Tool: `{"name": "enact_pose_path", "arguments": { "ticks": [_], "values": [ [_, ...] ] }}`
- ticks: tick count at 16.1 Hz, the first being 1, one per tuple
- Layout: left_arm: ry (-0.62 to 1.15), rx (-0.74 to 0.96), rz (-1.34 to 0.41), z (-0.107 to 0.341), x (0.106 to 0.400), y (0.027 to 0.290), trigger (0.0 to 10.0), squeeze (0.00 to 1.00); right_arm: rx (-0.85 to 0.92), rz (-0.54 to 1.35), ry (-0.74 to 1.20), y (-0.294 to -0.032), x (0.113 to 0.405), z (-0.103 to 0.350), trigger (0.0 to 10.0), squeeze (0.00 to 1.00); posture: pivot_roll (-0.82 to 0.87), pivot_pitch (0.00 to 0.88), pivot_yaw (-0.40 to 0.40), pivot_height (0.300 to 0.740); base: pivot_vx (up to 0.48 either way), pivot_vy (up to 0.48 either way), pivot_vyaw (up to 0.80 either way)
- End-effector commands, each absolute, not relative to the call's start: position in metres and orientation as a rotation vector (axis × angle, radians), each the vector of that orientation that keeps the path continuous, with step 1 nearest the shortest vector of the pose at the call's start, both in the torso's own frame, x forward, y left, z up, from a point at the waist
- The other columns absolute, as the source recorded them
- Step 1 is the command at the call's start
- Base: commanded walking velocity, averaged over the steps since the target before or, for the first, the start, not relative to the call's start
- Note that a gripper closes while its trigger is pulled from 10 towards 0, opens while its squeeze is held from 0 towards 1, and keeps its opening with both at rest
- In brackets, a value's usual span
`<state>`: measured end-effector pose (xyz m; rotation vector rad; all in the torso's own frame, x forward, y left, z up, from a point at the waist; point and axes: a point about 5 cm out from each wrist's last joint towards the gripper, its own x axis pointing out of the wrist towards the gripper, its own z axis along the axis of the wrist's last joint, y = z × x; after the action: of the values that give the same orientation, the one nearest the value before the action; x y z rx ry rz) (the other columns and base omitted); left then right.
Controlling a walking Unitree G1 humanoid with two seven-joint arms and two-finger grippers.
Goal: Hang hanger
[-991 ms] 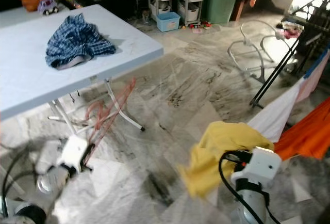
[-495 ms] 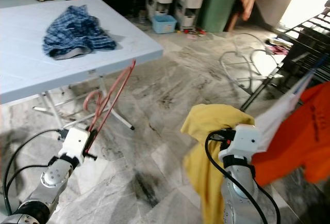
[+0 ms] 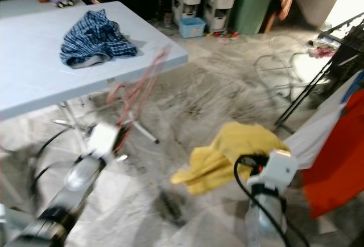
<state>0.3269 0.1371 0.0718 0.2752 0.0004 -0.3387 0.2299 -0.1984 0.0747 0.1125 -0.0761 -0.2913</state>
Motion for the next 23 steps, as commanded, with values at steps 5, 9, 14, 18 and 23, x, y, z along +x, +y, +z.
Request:
{"name": "enact_pose_path", "arguments": {
  "ticks": [5, 9, 14, 18, 23],
  "values": [
    [0.028, 0.252, -0.439, 0.076, 0.332, 0.109, 10.0, 0.0, 0.092, -0.346, -0.123, -0.2, 0.211, 0.082, 10.0, 0.0, -0.01, 0.0, -0.012, 0.74, 0.0, 0.0, -0.32],
    [0.065, 0.219, -0.395, 0.073, 0.333, 0.118, 10.0, 0.0, 0.09, -0.311, -0.133, -0.197, 0.219, 0.088, 10.0, 0.0, 0.02, 0.0, -0.052, 0.74, 0.0, 0.0, -0.73],
    [0.082, 0.186, -0.239, 0.07, 0.323, 0.157, 10.0, 0.0, 0.077, -0.255, -0.134, -0.195, 0.227, 0.094, 10.0, 0.0, 0.07, 0.0, -0.102, 0.74, 0.0, 0.0, -0.09],
    [0.073, 0.187, -0.169, 0.074, 0.317, 0.17, 10.0, 0.0, 0.044, -0.186, -0.149, -0.189, 0.233, 0.098, 10.0, 0.0, 0.12, 0.0, -0.12, 0.74, 0.249, 0.0, 0.0],
    [0.043, 0.183, -0.104, 0.082, 0.311, 0.178, 10.0, 0.0, -0.007, -0.001, -0.256, -0.169, 0.257, 0.132, 10.0, 0.0, 0.18, 0.009, -0.153, 0.74, 0.294, 0.0, 0.42]
  ]
}}
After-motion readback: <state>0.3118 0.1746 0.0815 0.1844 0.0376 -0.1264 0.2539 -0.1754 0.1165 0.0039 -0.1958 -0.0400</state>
